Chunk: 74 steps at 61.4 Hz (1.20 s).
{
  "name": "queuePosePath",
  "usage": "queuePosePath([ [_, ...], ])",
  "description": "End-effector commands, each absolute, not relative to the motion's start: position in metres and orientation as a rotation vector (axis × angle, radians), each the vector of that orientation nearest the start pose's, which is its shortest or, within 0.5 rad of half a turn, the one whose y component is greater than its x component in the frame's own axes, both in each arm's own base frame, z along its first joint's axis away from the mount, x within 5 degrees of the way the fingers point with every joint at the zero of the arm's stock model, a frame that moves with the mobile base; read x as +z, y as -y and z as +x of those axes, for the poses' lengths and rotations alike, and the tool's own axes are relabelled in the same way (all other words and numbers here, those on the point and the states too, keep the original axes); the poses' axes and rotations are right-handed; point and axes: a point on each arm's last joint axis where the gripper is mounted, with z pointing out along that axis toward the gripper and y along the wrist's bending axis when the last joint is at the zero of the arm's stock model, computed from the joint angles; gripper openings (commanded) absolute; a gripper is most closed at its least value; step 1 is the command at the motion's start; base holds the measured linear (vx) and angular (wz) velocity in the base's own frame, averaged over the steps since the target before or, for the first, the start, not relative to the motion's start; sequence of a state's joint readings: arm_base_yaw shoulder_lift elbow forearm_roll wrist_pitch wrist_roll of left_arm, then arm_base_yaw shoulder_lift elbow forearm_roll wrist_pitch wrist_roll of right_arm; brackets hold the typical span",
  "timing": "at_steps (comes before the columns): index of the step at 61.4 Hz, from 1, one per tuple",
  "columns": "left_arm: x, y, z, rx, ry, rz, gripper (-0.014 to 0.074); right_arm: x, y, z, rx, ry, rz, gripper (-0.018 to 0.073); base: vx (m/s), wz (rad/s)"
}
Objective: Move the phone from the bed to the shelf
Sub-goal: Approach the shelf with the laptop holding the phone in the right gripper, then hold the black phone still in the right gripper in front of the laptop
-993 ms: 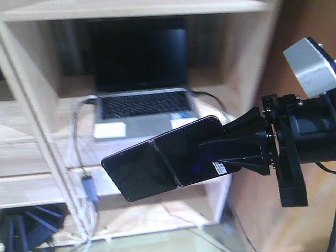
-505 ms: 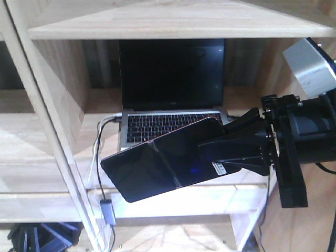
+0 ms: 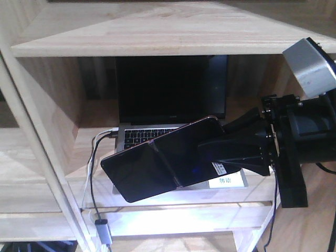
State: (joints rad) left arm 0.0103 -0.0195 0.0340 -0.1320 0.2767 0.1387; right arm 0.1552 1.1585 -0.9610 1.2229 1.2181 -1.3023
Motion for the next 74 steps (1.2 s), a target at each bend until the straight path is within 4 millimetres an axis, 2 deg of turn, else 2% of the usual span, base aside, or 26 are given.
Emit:
queuePosePath([
  [1, 0.1839, 0.0022, 0.0553, -0.020, -1.697, 0.014, 0.0001, 0.3784, -0.1129, 0.1767, 1.163, -1.662, -1.123, -0.0001, 0.11, -0.03],
  [74, 0.1839, 0.0022, 0.0553, -0.020, -1.697, 0.014, 0.0001, 0.3784, -0.1129, 0.1766, 1.164, -1.662, -1.124, -0.0001, 0.05, 0.00],
])
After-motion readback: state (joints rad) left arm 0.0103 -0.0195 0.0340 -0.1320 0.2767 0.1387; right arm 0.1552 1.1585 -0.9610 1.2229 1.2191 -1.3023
